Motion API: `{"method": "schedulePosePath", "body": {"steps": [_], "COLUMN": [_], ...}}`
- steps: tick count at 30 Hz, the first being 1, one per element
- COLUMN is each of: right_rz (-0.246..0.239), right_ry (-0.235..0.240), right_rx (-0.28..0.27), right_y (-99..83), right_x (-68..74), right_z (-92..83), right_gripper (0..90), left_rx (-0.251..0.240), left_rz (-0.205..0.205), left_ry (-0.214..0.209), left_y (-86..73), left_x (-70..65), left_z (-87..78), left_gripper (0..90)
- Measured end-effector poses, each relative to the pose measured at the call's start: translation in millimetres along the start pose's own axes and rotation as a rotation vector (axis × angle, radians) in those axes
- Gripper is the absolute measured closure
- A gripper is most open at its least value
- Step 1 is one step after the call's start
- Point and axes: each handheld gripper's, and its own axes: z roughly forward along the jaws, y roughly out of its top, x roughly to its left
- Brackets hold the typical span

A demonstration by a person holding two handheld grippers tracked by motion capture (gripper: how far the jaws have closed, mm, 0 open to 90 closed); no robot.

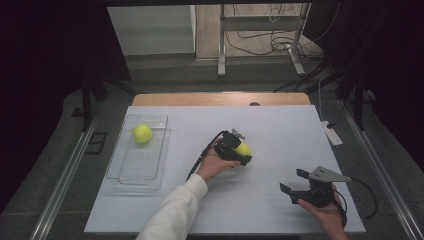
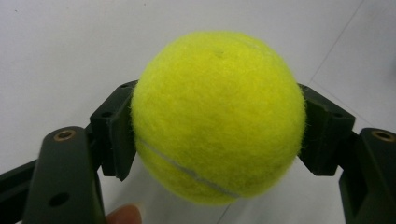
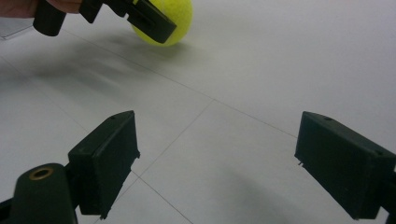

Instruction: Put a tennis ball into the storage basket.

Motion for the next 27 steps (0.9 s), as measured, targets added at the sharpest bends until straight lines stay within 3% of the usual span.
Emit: {"method": "schedulePosePath", "body": {"steps": [27], "right_rz": [-0.002], "right_ry": [-0.002], "right_rx": [-0.001], "right_y": [0.0], "right_x": [0.3], "right_z": [-0.5], "right_gripper": [13.2], "left_rx": [-0.072], "left_rz": [0.006], "left_ry": [0.018], "left_y": [-3.0], "left_x": [-5.7], "left_z": [-26.0], "left_gripper": [27.0]}}
